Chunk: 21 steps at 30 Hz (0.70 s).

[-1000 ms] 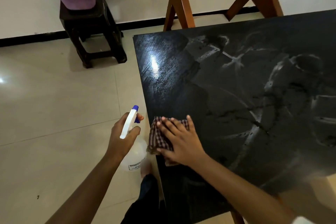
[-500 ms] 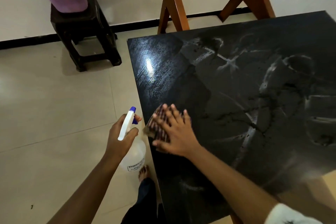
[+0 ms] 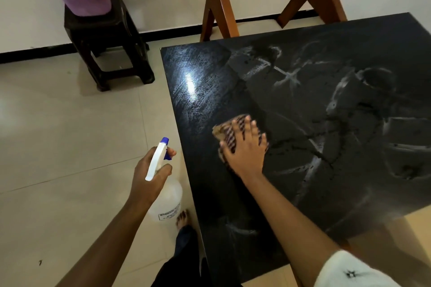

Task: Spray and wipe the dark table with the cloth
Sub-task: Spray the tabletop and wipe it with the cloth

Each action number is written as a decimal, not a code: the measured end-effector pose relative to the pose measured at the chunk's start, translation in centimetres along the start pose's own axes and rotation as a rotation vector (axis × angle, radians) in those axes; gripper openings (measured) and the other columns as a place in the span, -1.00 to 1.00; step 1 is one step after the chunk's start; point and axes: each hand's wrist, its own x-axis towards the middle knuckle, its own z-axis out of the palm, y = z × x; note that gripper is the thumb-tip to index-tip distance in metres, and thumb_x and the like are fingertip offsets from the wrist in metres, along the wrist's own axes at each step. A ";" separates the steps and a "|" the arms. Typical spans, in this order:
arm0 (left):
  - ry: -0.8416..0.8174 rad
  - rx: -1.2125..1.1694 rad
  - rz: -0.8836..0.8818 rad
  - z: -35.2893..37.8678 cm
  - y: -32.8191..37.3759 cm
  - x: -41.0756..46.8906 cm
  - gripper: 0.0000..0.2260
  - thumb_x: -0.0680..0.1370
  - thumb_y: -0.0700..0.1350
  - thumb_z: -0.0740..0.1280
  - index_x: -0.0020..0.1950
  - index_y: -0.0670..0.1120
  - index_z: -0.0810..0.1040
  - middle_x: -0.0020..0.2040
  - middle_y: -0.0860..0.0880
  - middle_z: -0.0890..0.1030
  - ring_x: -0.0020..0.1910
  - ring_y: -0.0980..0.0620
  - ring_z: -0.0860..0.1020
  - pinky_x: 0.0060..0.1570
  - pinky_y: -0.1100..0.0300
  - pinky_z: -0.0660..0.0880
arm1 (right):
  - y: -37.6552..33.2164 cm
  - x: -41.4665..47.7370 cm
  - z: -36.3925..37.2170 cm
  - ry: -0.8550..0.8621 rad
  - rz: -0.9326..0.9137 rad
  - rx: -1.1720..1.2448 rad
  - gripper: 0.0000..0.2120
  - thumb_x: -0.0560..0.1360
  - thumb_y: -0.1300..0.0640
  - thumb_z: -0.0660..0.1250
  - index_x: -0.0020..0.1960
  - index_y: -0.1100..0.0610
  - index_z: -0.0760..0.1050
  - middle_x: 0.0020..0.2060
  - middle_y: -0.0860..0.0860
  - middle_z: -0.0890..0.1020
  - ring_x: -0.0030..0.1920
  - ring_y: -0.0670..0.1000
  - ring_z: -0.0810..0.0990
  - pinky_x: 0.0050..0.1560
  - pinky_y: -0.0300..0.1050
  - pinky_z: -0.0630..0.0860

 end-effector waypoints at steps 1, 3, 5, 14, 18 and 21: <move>0.006 -0.007 -0.003 0.0 -0.1 -0.2 -0.72 0.38 -0.14 0.26 0.06 -0.02 0.55 0.01 0.03 0.63 0.07 0.00 0.59 0.06 -0.15 0.58 | -1.0 -2.4 0.4 -0.001 -0.070 0.009 -0.33 0.46 -0.30 0.09 0.49 -0.02 0.25 0.50 0.15 0.21 0.49 0.18 0.16 0.41 0.25 0.11; 0.012 -0.014 -0.003 -0.1 -0.2 -0.6 -0.73 0.37 -0.18 0.24 0.03 0.01 0.56 -0.02 0.07 0.64 0.07 0.04 0.59 0.04 -0.15 0.58 | -3.1 -7.7 1.1 -0.042 -0.237 0.038 -0.31 0.47 -0.32 0.10 0.52 -0.05 0.16 0.52 0.12 0.18 0.51 0.15 0.12 0.42 0.22 0.02; 0.014 -0.012 -0.002 0.1 -0.3 -0.8 -0.72 0.36 -0.18 0.23 0.01 0.02 0.56 -0.01 0.07 0.64 0.06 0.08 0.59 0.03 -0.15 0.58 | -4.2 -11.3 1.3 -0.103 -0.356 0.053 -0.29 0.48 -0.35 0.09 0.54 -0.09 0.07 0.54 0.07 0.13 0.53 0.11 0.07 0.43 0.21 -0.02; 0.034 -0.014 0.015 0.7 0.1 -2.5 -0.71 0.39 -0.15 0.26 0.09 -0.05 0.55 0.01 0.03 0.63 0.07 0.00 0.58 0.08 -0.17 0.56 | 3.2 -1.6 -0.1 -0.007 0.027 0.003 -0.32 0.45 -0.32 0.02 0.48 -0.02 0.27 0.50 0.12 0.24 0.49 0.16 0.18 0.40 0.26 0.10; 0.036 -0.007 0.017 0.6 -0.1 -4.1 -0.73 0.39 -0.16 0.26 0.05 0.06 0.55 -0.02 0.10 0.63 0.08 0.03 0.59 0.07 -0.13 0.58 | 2.6 -1.8 0.0 0.012 0.091 0.022 -0.31 0.45 -0.31 0.00 0.48 -0.01 0.26 0.50 0.13 0.23 0.49 0.17 0.17 0.40 0.27 0.13; 0.047 -0.006 0.019 0.5 -0.3 -5.1 -0.72 0.37 -0.19 0.25 -0.01 0.12 0.56 -0.02 0.12 0.64 0.05 0.07 0.59 0.03 -0.10 0.59 | -0.7 -7.5 0.9 0.023 -0.069 0.039 -0.34 0.45 -0.30 0.10 0.47 -0.02 0.28 0.49 0.15 0.26 0.48 0.18 0.19 0.40 0.26 0.14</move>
